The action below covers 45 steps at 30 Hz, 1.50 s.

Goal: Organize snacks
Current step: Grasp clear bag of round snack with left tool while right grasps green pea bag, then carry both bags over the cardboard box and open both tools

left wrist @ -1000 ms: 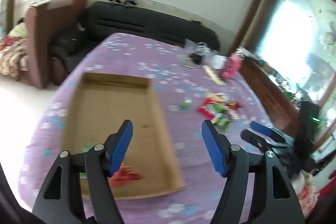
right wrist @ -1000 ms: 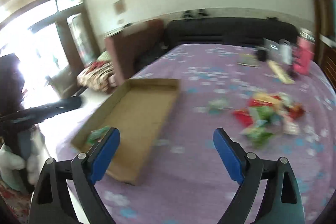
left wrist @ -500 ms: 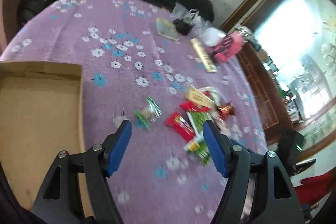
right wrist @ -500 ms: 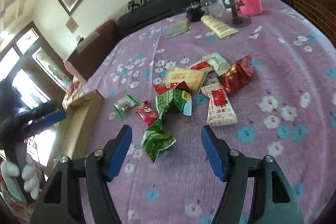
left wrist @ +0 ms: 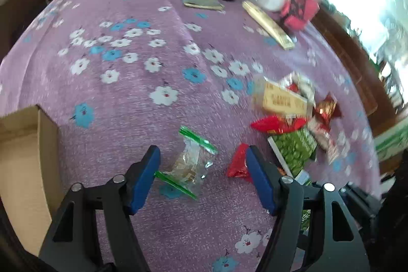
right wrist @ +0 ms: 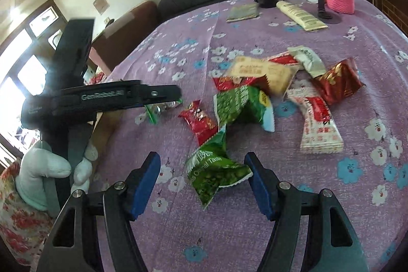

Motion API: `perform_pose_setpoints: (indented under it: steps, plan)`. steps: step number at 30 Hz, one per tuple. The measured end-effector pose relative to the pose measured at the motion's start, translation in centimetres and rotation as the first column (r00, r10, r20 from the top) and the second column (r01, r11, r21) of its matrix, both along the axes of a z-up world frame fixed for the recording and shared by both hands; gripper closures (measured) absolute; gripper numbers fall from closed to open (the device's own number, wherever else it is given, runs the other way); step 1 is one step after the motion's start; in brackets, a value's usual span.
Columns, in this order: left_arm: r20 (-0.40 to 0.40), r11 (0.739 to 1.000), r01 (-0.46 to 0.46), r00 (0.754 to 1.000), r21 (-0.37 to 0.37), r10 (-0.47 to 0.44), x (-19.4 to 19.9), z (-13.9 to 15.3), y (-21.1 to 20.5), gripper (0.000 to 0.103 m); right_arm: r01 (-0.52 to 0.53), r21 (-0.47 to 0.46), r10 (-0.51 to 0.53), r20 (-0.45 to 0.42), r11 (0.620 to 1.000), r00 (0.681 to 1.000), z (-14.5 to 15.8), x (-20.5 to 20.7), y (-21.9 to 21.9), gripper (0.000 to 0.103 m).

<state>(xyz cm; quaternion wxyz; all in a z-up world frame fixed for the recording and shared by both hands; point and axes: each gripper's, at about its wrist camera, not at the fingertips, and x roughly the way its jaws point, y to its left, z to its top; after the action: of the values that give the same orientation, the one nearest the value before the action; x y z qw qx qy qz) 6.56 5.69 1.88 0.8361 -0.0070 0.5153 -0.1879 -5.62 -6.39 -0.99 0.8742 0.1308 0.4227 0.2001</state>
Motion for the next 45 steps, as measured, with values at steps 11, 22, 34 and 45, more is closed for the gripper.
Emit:
perform_pose_setpoints:
  steps: [11, 22, 34, 45]
  plan:
    - [0.076, 0.995, 0.05, 0.996, 0.081, -0.056, -2.5, 0.8, -1.4, 0.075, -0.009, 0.027, 0.009, -0.019, 1.0, 1.0, -0.3, -0.2, -0.1, 0.069]
    - [0.13, 0.996, -0.018, 0.991, -0.087, 0.03, -9.0, 6.5, 3.8, 0.075, -0.015, 0.082, 0.015, 0.009, 0.996, 1.0, 2.6, -3.6, -0.2, 0.07]
    - [0.133, 0.955, -0.291, 0.946, -0.052, 0.295, -16.4, 7.1, 18.1, 0.075, -0.21, 0.151, 0.201, 0.072, 0.966, 0.977, 7.2, -6.6, 8.9, 0.07]
    - [0.03, 0.921, -0.389, 0.921, -0.015, 0.389, -15.8, 2.0, 23.1, 0.075, -0.386, 0.026, 0.387, -0.003, 0.922, 0.922, 5.0, -7.1, 21.8, 0.07]
